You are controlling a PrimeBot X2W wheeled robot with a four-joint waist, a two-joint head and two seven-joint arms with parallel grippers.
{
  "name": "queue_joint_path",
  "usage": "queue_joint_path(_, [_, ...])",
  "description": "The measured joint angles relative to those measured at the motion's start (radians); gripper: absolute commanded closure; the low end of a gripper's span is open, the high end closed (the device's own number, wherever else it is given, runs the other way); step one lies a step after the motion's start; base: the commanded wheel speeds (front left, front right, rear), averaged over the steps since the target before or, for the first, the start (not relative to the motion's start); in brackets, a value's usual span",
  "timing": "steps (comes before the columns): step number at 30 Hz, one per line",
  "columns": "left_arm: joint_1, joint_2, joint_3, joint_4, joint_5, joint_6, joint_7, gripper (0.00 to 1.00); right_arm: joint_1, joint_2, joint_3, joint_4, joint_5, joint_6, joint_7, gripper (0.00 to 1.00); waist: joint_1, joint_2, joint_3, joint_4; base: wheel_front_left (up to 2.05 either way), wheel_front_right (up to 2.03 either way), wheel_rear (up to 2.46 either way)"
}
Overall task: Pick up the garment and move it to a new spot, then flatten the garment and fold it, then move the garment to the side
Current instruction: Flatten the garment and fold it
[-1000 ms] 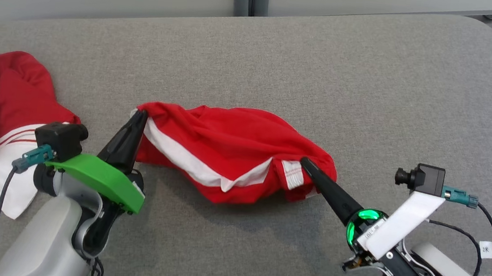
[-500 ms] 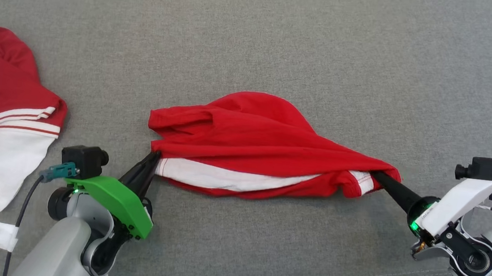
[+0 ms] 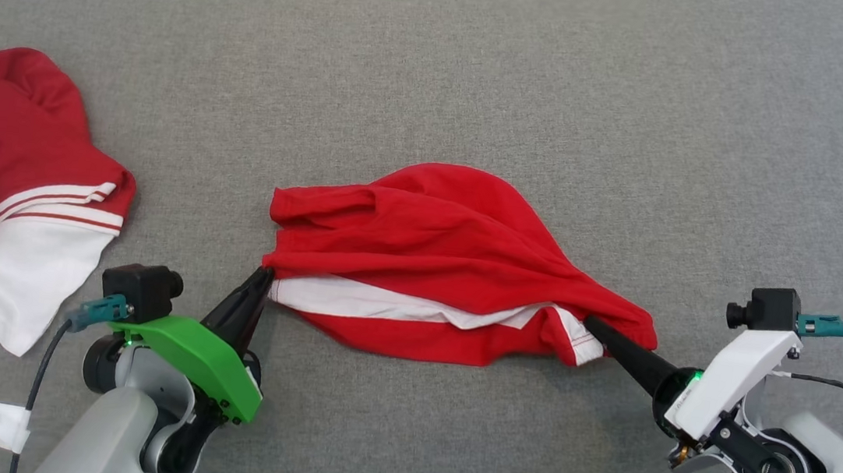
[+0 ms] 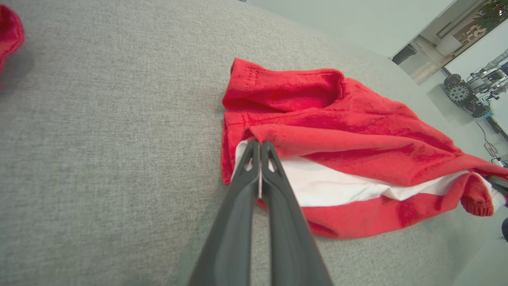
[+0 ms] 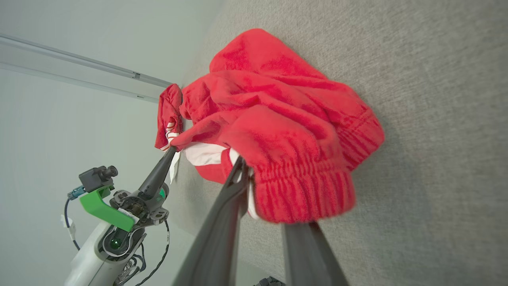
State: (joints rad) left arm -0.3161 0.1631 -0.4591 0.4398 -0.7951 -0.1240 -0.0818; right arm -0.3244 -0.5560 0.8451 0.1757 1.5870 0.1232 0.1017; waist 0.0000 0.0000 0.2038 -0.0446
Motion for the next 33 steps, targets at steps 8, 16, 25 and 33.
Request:
queue_joint_path(8, [0.015,-0.005,-0.027,0.004,-0.003,0.000,0.002,0.00,0.030,0.026,0.006,0.000,-0.015,0.000,-0.043,0.00,0.0000,0.0000,-0.020,-0.017,0.00,0.00,0.00])
queue_joint_path(16, [0.015,0.034,-0.027,0.005,0.039,0.000,-0.017,0.00,0.052,0.030,0.010,-0.009,-0.045,0.000,-0.081,0.00,0.0000,0.0000,-0.024,-0.024,0.00,0.00,0.00])
queue_joint_path(25, [0.020,0.056,-0.034,0.015,0.072,0.002,-0.034,0.00,0.088,0.041,0.044,-0.041,-0.109,0.000,-0.131,0.00,0.0000,0.0000,-0.027,-0.034,0.00,0.00,0.00])
queue_joint_path(33, [0.025,0.056,-0.034,0.016,0.072,0.002,-0.037,0.00,0.087,0.053,0.065,-0.045,-0.174,0.000,-0.193,0.00,0.0000,0.0000,-0.025,-0.042,0.00,0.00,0.00])
